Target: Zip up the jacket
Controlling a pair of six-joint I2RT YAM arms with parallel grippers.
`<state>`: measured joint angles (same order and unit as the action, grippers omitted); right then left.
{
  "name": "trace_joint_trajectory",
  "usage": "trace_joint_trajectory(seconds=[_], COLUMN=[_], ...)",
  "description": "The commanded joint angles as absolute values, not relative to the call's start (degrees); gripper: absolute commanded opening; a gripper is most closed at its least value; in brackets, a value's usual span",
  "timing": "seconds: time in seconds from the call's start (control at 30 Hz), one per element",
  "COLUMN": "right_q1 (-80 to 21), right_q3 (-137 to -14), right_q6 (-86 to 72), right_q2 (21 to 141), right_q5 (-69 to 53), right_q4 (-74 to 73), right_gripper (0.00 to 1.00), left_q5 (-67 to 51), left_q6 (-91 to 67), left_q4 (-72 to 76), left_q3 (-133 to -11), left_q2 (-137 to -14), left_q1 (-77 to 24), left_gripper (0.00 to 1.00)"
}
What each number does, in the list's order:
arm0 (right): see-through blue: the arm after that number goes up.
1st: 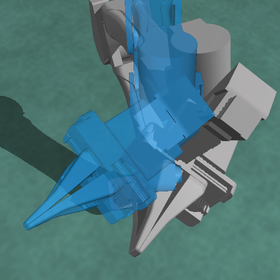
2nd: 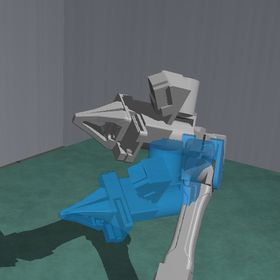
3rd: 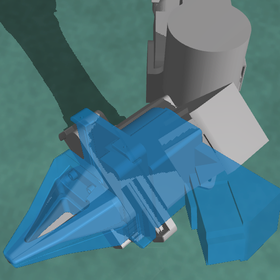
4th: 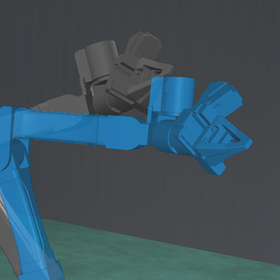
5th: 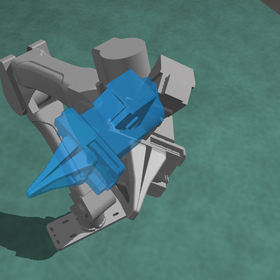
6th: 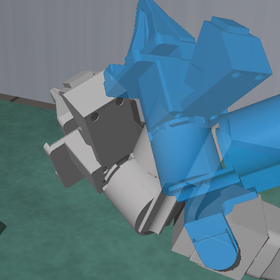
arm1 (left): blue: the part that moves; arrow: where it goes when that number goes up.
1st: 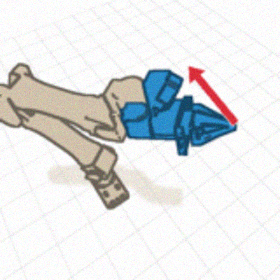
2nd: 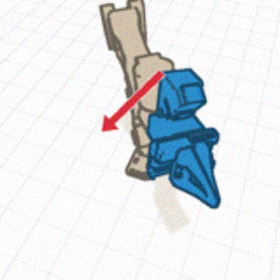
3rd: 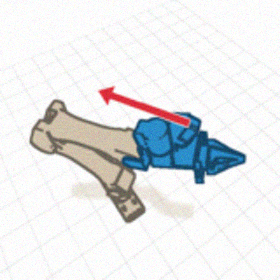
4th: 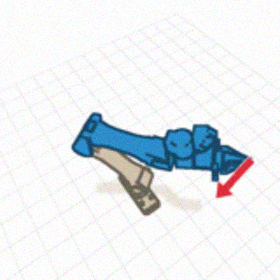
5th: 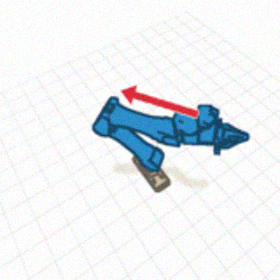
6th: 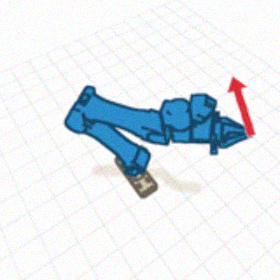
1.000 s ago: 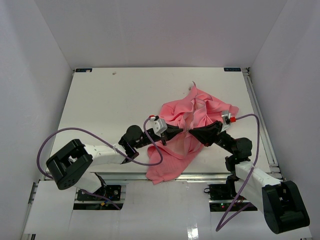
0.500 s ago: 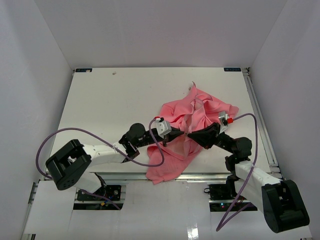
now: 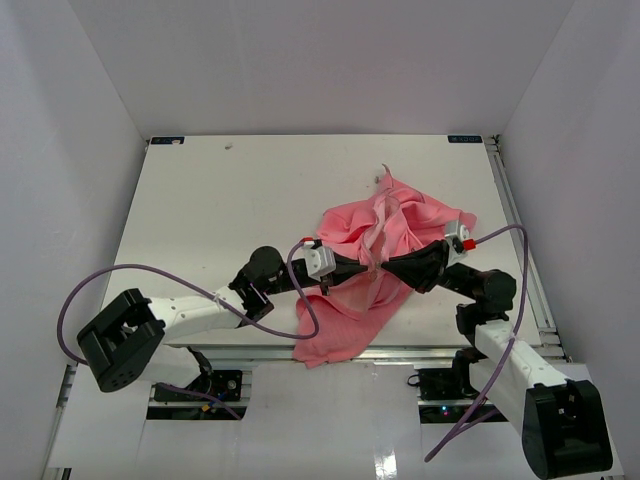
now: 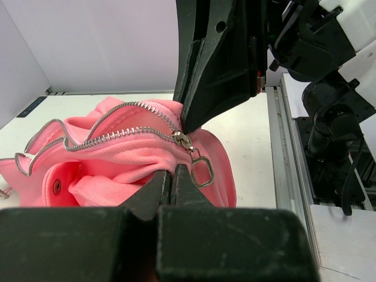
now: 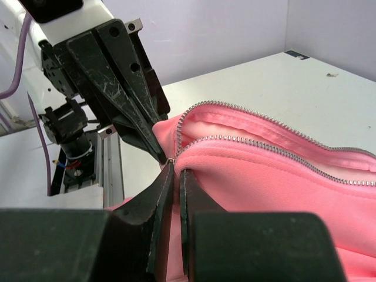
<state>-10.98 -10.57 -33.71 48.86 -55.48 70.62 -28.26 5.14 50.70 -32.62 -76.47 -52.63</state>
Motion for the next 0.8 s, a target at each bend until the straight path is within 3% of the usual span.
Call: trace_joint_trajectory(seconds=[0.0,0.03,0.07,0.1,0.2,0.6,0.77], right_q1=[-9.1,-9.1,-9.1,-9.1,-9.1,-9.2,-9.2], right_q3=[-15.1,-15.0,-14.8,-14.5,-13.1,-11.8,-11.7], right_q6=[-31.5,-32.0,-32.8,-33.7,-36.6,-37.5,-37.5], right_q2=[48.0,48.3,48.4,48.6,49.9,50.7,50.5], right_q5=[-54.6,-55.0,-55.4,-55.7,-56.6,-57.6,-57.8], right_q4=[73.8,74.1,75.1,76.9,82.6,85.4,85.4], right_gripper=[0.08,0.08,0.08,0.08,0.08,0.08,0.08], left_q5=[-31.2,-31.2,-31.3,-31.6,-32.5,-28.7,-34.2], left_q6=[4.4,3.8,3.2,2.8,1.6,-3.4,-14.2], left_q4=[47.2,47.0,46.9,47.2,48.2,45.4,46.1], left_q3=[-31.7,-32.4,-32.6,-32.9,-33.7,-37.4,-38.5], left_q2=[-75.3,-75.5,-75.6,-75.9,-76.8,-78.3,-79.2], left_q1=[-52.9,-52.9,-52.9,-52.9,-53.0,-52.6,-47.7], left_gripper=[0.00,0.03,0.22,0.31,0.45,0.61,0.66])
